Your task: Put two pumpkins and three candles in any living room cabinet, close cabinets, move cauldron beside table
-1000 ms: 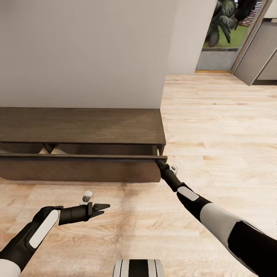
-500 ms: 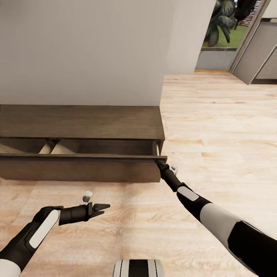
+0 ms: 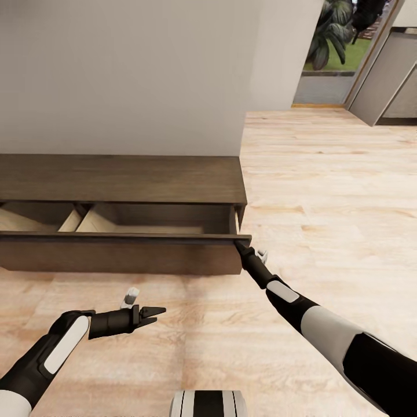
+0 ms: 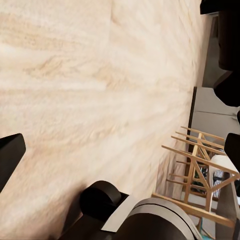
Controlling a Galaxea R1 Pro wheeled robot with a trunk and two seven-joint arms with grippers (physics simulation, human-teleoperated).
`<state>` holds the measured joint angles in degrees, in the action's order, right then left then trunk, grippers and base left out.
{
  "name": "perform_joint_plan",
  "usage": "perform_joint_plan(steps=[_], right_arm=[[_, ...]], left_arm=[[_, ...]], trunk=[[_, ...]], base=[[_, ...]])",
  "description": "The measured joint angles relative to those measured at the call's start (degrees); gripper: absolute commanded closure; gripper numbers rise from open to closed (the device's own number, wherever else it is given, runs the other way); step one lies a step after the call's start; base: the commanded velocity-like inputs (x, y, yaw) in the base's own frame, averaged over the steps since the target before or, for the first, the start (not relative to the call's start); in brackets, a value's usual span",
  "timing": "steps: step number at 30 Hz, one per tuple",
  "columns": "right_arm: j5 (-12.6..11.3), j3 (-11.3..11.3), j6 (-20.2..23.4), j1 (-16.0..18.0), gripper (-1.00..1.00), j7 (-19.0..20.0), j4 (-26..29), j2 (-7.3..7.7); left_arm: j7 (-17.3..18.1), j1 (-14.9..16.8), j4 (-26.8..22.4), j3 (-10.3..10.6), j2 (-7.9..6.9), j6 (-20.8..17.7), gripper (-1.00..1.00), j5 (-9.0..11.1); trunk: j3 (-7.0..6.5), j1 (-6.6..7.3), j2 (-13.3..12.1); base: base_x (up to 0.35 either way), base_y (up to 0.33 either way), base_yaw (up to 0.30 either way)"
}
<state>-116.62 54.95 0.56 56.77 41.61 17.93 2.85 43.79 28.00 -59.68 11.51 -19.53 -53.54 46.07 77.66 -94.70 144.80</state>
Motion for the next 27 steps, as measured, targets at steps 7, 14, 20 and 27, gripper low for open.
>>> perform_joint_plan(steps=[7,14,20,27], right_arm=[[0.0,0.1,0.0,0.0,1.0,0.0,0.0,0.0],[0.0,0.1,0.0,0.0,1.0,0.0,0.0,0.0],[0.1,0.2,0.0,0.0,1.0,0.2,-0.1,0.0],[0.8,0.0,-0.5,0.1,1.0,0.1,-0.3,-0.1]], left_arm=[[0.0,0.0,0.0,0.0,0.0,0.0,-1.0,0.0],[0.0,0.0,0.0,0.0,0.04,0.0,-1.0,0.0],[0.0,0.0,0.0,0.0,0.03,0.0,-1.0,0.0],[0.2,-0.2,0.0,0.1,-0.3,0.1,-1.0,0.0]], trunk=[[0.0,0.0,0.0],[0.0,-0.01,0.0],[0.0,0.01,0.0],[-0.01,0.02,0.0]], base=[[-0.084,0.0,0.0],[-0.164,0.0,0.0],[-0.021,0.0,0.0],[0.0,0.0,0.0]])
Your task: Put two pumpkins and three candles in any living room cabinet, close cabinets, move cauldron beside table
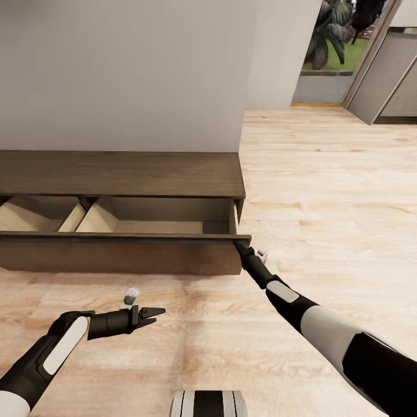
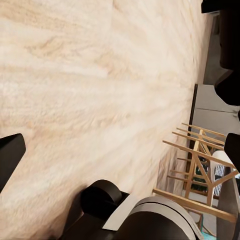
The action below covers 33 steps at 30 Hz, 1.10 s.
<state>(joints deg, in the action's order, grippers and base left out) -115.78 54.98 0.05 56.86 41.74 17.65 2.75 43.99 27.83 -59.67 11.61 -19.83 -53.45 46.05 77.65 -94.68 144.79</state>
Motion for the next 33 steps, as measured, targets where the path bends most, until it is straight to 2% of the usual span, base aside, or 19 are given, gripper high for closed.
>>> perform_joint_plan(steps=[5,19,33], right_arm=[[0.3,-0.1,-0.1,0.0,1.0,0.0,0.0,0.0],[0.4,-0.1,-0.1,0.0,1.0,0.0,0.0,0.0],[-0.4,0.1,0.0,0.0,1.0,0.0,0.1,0.0]], left_arm=[[0.0,0.0,0.1,-0.1,0.63,0.0,-1.0,0.0],[0.0,0.0,0.3,-0.2,0.78,0.0,-1.0,-0.1],[0.0,0.0,0.3,-0.2,0.81,0.1,-1.0,-0.1]], trunk=[[0.0,0.0,0.0],[0.0,0.0,0.0],[0.0,-0.01,0.0]], base=[[0.0,0.0,0.0],[-0.013,0.0,0.0],[-0.085,0.0,0.0]])
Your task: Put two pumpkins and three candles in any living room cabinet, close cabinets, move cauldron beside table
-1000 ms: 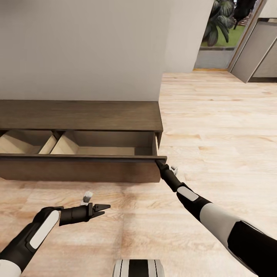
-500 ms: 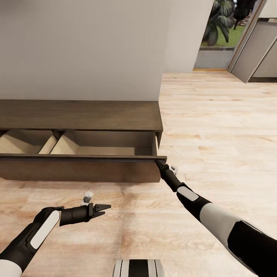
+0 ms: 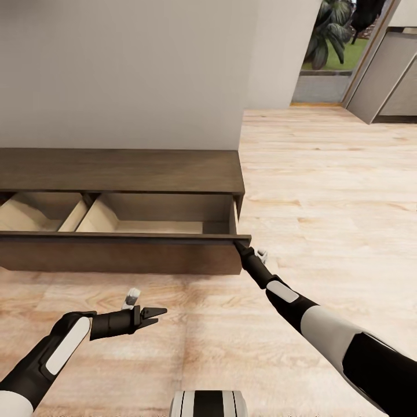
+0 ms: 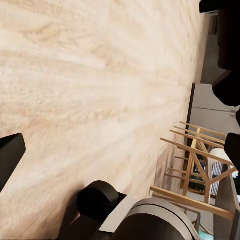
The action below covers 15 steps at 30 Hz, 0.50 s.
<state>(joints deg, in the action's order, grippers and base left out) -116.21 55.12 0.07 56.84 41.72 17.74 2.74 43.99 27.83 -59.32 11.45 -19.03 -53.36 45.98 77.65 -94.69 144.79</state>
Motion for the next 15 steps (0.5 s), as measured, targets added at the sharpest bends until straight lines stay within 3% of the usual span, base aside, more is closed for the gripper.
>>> perform_joint_plan(steps=[8,15], right_arm=[[0.0,0.0,0.0,0.0,1.0,0.0,0.0,0.0],[0.0,0.0,0.0,0.0,1.0,0.0,0.0,0.0]], left_arm=[[0.0,0.0,0.0,0.0,0.0,0.0,-1.0,0.0],[0.0,0.0,-0.1,0.1,0.0,0.0,-1.0,0.0]], trunk=[[0.0,0.01,0.0],[0.0,0.0,0.0]], base=[[-0.016,0.0,0.0],[-0.119,0.0,0.0]])
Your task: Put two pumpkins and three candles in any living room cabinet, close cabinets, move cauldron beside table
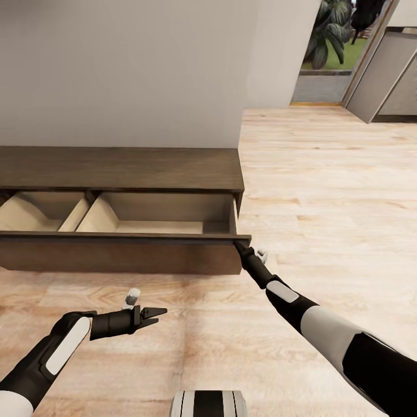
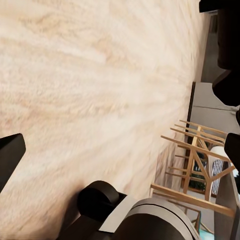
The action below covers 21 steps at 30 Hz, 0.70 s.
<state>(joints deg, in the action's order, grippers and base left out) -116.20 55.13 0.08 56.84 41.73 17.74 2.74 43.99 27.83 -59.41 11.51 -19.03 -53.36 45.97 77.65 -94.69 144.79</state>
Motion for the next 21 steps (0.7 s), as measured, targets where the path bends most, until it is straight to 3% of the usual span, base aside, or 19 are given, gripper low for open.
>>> perform_joint_plan(steps=[21], right_arm=[[0.1,0.0,-0.1,0.0,1.0,0.0,0.0,0.0]], left_arm=[[0.0,0.0,0.1,-0.1,-0.05,0.0,-1.0,0.0]], trunk=[[0.0,0.01,0.0]], base=[[-0.046,0.0,0.0]])
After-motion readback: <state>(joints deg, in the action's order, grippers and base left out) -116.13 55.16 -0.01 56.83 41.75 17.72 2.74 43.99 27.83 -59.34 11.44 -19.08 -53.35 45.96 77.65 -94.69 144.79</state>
